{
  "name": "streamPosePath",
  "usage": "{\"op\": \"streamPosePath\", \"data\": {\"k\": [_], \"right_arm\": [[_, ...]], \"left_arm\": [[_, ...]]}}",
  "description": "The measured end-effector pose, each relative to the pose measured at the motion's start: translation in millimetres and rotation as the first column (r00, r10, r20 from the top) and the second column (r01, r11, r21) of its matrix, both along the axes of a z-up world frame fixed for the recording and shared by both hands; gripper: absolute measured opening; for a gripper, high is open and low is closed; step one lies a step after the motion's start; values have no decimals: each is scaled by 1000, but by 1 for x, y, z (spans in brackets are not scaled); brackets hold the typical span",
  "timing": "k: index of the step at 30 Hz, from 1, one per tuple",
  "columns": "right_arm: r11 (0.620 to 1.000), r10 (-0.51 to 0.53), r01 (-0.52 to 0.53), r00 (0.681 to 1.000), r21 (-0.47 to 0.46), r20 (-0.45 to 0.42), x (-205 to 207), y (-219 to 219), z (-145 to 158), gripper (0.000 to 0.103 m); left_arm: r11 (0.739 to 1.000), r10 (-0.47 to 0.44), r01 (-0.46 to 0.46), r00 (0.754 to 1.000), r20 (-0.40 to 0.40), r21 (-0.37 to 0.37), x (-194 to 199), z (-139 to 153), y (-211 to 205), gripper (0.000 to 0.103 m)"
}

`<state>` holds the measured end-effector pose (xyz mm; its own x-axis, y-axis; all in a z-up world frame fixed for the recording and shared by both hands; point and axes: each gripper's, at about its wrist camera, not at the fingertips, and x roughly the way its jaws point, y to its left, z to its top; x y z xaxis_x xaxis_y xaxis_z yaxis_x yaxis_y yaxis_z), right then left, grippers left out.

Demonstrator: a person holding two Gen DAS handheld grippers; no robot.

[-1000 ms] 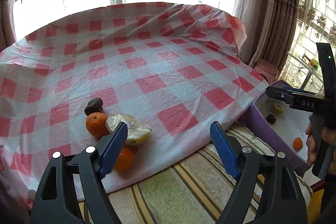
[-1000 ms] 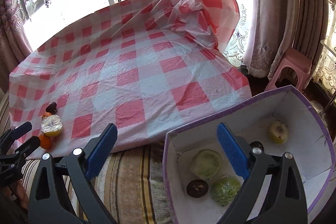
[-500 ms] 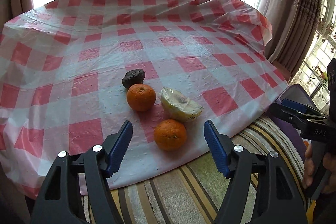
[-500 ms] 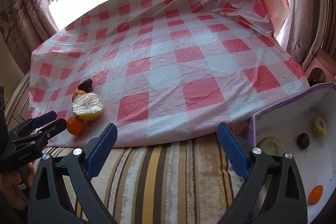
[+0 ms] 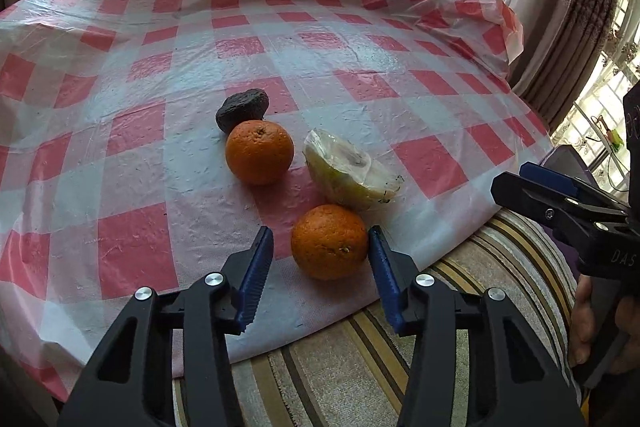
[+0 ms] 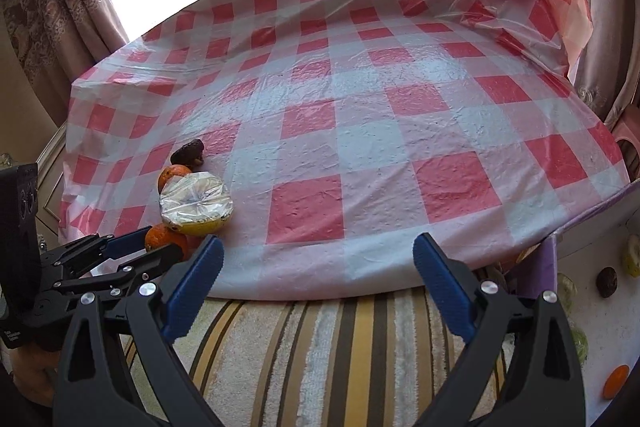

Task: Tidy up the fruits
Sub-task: 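Grasp the wrapped pomelo half with the right gripper while the left grasps an orange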

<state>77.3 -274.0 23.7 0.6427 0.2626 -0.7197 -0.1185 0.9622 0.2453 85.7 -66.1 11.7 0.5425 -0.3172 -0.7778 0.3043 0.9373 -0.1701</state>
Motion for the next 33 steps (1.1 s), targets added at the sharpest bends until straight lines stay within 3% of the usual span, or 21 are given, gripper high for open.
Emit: {"op": "streamPosePath", "data": {"k": [3,11,19,22,27,33], "right_arm": [[1000,26,-26,1000,-4,2,4,12,1,96],[994,108,-108,994,22,0,14,45,2,96],[988,156,-156,987,15,-22,25,66,-1,96],[986,168,-168,985,13,-26,26,71,-1,96],[981,190,-191,981,-36,-41,30,84,-5,96],[970,219,-221,975,-103,-33,35,106,-4,96]], "left_arm": [[1000,-3,3,1000,14,-3,-2,1,-1,38],[999,54,-55,998,35,2,-5,2,6,36],[984,178,-178,983,40,-13,-5,3,26,36],[972,236,-236,970,56,-16,-8,5,34,36],[933,354,-350,935,36,-84,-8,5,61,36],[903,419,-412,907,39,-121,-11,6,74,35]]}}
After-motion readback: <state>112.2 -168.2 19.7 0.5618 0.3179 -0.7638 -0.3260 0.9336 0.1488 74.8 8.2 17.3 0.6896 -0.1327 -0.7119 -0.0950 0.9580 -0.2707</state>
